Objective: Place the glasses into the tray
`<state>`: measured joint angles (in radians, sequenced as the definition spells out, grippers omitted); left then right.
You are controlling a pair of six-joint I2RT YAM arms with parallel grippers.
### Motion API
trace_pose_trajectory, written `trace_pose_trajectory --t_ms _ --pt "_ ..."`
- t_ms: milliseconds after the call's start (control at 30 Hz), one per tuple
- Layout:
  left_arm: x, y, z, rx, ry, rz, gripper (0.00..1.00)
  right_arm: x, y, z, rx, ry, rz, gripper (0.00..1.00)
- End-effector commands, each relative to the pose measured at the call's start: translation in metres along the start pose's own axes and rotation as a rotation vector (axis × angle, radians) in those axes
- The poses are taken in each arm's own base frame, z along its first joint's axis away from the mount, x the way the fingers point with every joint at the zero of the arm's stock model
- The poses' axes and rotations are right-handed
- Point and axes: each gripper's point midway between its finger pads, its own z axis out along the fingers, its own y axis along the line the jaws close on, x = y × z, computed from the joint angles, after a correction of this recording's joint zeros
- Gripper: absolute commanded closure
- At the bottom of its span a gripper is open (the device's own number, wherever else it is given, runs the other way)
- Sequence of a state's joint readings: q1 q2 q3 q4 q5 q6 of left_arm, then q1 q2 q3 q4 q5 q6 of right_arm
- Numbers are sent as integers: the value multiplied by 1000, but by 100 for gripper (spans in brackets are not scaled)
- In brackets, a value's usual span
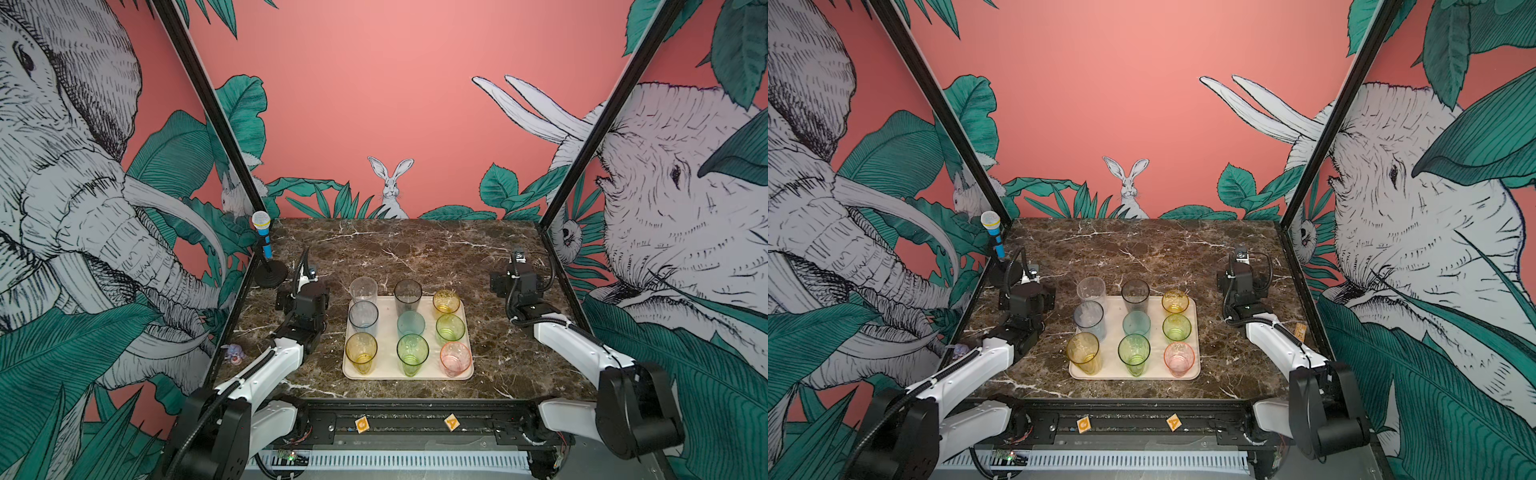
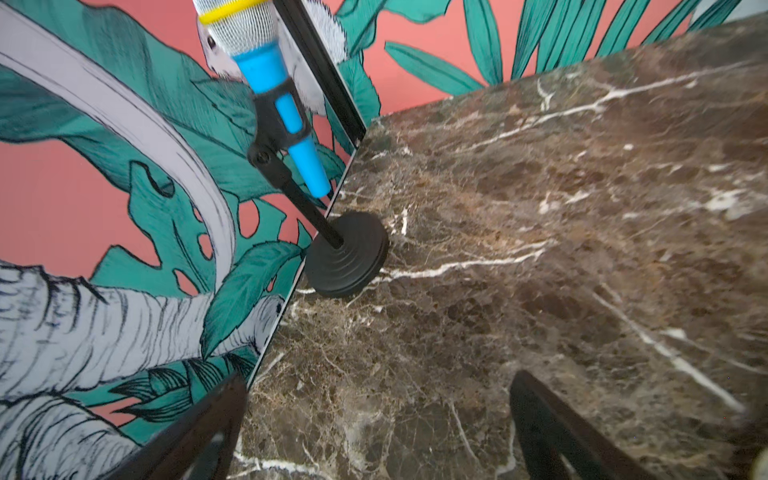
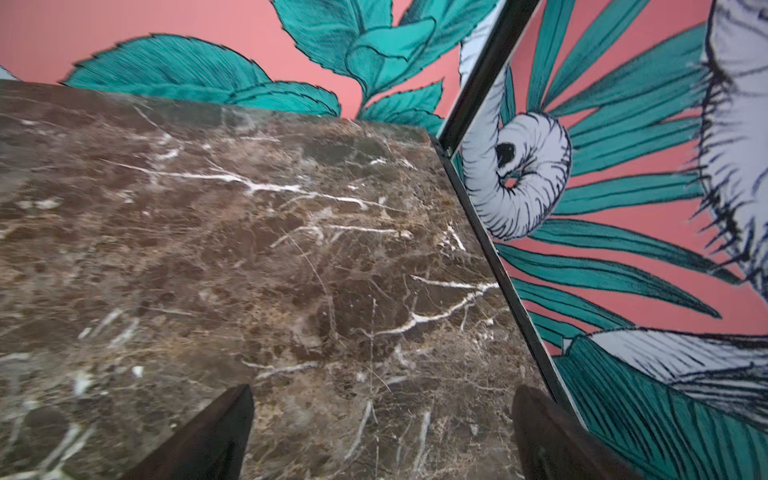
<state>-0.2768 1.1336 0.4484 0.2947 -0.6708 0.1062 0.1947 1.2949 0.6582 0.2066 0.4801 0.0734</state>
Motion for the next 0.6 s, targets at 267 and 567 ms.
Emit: trace_pose_trajectory --t_ms 267,567 --pt "8 -17 21 90 -96 -99 1 23 -6 33 -10 -67 18 1" --pt "-6 -38 40 170 -162 -67 0 40 5 40 -66 -108 29 1"
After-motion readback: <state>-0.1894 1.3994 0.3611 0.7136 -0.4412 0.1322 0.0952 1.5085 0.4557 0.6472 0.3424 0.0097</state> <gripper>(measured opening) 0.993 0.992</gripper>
